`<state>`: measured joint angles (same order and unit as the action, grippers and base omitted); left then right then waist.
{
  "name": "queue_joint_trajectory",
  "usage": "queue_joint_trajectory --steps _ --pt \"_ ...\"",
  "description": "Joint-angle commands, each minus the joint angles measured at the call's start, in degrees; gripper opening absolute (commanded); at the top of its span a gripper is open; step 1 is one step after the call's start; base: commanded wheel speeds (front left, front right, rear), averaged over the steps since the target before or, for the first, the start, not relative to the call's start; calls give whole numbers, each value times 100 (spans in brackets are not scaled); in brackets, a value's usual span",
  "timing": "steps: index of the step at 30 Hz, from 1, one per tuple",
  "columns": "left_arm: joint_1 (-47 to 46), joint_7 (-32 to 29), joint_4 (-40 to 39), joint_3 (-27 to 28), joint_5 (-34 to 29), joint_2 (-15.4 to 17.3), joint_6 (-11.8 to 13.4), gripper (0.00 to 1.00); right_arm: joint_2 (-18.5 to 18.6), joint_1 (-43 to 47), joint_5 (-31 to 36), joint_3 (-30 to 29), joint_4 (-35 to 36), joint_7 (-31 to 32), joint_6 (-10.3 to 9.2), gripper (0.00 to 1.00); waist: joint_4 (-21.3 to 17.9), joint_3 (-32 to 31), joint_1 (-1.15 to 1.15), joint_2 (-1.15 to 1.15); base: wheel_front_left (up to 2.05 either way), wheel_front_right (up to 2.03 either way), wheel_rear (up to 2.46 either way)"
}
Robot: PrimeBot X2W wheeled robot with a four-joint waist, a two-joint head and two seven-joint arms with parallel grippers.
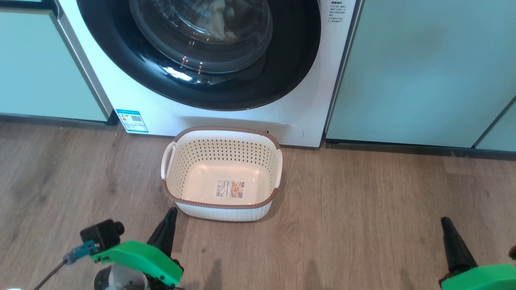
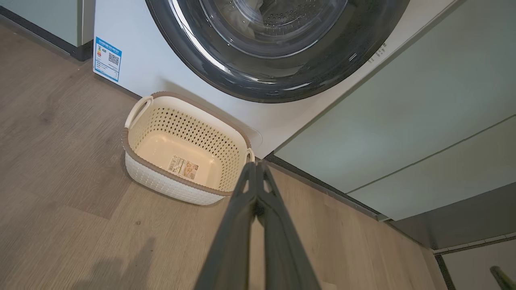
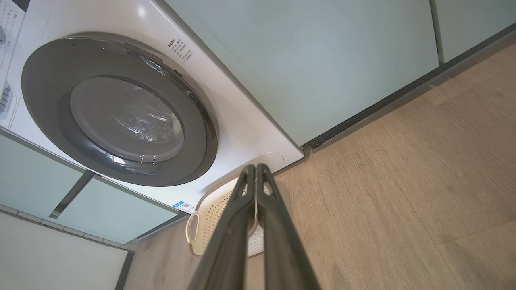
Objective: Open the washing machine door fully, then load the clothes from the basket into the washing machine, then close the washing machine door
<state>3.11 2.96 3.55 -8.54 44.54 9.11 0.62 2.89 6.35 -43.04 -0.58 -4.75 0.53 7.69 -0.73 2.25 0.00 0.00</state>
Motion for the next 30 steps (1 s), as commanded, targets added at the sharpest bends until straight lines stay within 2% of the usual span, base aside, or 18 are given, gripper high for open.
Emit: queue_joint_trajectory --steps 1,30 --pt "-327 -22 -117 188 193 18 -43 0 129 -327 -206 -17 141 12 -7 0 2 -5 0 0 0 0 0" --pt "-540 -284 305 577 1955 -149 -326 0 161 -658 -2031 -119 -246 138 -12 0 28 -79 0 0 0 0 0"
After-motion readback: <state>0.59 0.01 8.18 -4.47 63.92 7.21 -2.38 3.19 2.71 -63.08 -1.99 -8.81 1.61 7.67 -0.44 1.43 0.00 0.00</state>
